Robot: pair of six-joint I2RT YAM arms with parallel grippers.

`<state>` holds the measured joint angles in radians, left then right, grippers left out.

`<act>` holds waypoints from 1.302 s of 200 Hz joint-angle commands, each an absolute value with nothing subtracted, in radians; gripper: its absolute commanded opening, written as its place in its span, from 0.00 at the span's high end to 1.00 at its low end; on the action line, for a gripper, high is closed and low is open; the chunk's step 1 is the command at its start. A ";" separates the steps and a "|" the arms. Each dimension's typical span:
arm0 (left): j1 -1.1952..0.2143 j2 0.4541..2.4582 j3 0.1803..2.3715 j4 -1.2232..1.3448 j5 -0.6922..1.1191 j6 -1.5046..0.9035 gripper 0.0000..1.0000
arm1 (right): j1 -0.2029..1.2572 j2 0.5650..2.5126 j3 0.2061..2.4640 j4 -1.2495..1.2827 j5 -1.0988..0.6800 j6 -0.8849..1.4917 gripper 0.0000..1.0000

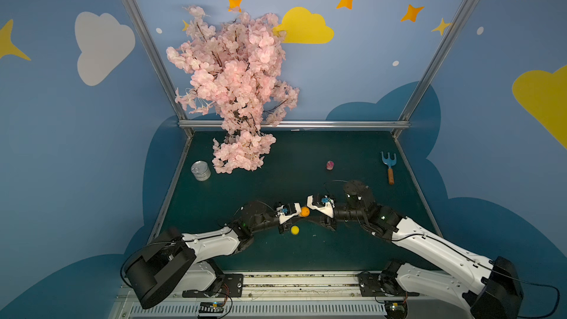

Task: Close the paint jar lid
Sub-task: Screw the lid onto the paint jar.

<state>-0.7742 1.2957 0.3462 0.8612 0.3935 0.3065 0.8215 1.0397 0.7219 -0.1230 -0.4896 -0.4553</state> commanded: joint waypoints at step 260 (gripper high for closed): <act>-0.772 1.266 0.340 0.920 0.202 0.290 0.78 | 0.879 1.248 0.905 -0.206 -0.273 -0.005 0.86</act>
<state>-0.7593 1.2953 0.3435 0.8619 0.2649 0.2905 0.8406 1.2095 0.8692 -0.1997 -0.3775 -0.1963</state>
